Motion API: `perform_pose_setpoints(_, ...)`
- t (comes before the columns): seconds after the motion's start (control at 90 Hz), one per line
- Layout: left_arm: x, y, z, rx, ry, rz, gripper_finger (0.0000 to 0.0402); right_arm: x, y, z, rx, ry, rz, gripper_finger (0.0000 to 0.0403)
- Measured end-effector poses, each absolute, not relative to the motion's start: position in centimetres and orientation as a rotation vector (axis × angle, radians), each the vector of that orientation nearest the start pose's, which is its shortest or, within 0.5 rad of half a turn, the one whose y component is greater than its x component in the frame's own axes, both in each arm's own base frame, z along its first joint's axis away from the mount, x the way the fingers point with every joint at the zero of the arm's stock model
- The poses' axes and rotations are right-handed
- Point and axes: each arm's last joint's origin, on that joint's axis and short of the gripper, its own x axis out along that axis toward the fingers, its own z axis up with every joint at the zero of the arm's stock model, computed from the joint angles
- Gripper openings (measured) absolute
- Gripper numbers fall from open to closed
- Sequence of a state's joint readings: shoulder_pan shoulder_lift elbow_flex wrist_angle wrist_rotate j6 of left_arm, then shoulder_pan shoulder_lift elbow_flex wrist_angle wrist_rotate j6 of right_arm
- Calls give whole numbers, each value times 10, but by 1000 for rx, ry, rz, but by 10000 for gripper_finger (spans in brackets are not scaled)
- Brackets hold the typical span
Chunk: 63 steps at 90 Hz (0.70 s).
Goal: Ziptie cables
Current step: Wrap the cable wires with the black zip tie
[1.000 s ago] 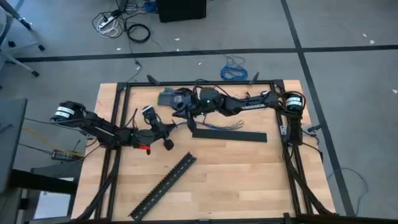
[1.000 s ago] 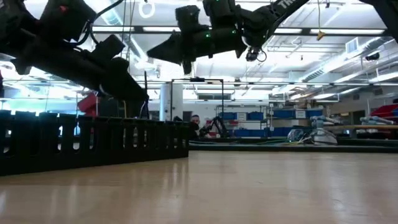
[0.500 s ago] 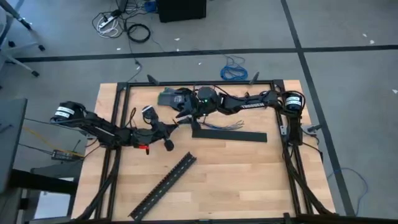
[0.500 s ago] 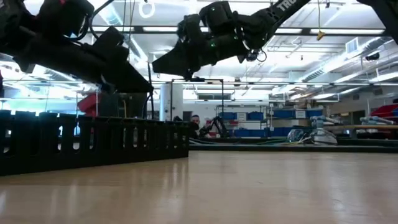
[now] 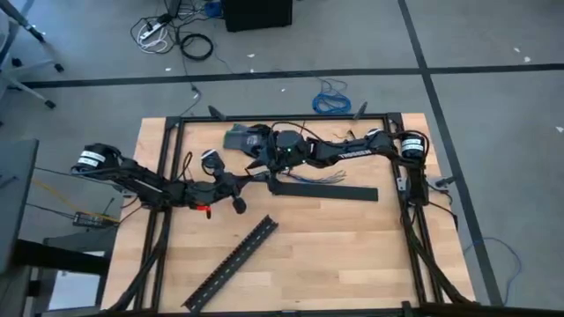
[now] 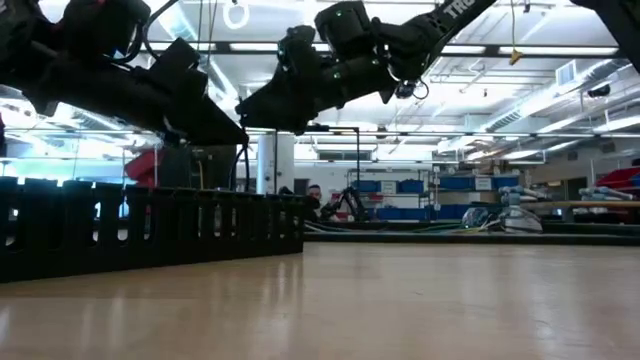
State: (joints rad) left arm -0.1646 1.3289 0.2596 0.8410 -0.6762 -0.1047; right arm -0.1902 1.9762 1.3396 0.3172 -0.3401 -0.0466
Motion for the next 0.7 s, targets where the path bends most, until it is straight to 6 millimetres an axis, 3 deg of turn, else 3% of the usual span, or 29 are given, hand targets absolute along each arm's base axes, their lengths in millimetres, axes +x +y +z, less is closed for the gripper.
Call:
perform_pose_setpoints(0.078, 215, -17, 153, -8, 183, 519, 3, 441, -75, 218, 39, 311, 157, 140)
perform_pose_setpoints(0.189, 215, -17, 153, -8, 186, 515, 3, 439, -74, 214, 20, 345, 191, 38)
perform_pose_setpoints(0.233, 215, -18, 153, -8, 186, 511, 3, 439, -74, 215, 15, 342, 202, 17)
perform_pose_setpoints(0.7, 215, -17, 156, -13, 167, 535, 3, 441, -81, 222, 30, 245, 161, 1)
